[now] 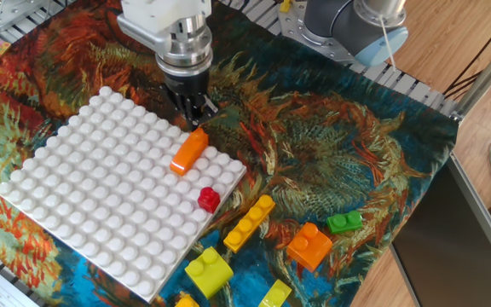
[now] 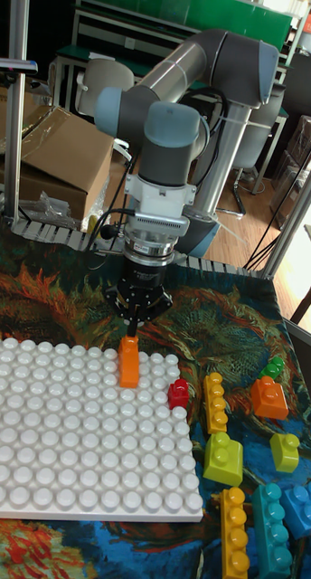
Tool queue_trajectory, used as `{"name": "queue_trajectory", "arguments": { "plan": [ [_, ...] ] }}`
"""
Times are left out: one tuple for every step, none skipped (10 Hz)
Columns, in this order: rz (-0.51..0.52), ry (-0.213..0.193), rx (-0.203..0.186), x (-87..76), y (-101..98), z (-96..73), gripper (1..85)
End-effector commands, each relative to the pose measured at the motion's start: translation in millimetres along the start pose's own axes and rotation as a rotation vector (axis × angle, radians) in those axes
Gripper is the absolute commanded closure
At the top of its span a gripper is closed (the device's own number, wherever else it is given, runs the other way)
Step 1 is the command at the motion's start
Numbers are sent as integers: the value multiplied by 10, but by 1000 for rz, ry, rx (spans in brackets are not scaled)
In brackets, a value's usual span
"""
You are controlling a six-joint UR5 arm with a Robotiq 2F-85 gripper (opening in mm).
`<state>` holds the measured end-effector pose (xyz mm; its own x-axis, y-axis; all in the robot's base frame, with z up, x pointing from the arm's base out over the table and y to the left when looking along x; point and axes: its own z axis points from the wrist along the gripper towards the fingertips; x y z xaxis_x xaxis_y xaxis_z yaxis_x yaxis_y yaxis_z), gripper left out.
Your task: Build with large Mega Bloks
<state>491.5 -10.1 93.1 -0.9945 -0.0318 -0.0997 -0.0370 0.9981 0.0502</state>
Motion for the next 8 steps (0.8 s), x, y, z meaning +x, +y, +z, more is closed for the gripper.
{"name": "queue_trajectory", "arguments": {
  "plan": [
    [13, -16, 10, 6, 23, 163, 843],
    [8, -18, 9, 16, 12, 196, 843],
    [2, -17, 12, 31, -12, 222, 843],
    [-9, -25, 11, 41, -43, 265, 843],
    [-30, -39, 0, 40, -59, 317, 843],
    [-25, -20, 9, 64, -65, 289, 843],
    [-20, -3, 16, 69, -53, 189, 843],
    [-16, 10, 6, 66, -30, 91, 843]
  ]
}}
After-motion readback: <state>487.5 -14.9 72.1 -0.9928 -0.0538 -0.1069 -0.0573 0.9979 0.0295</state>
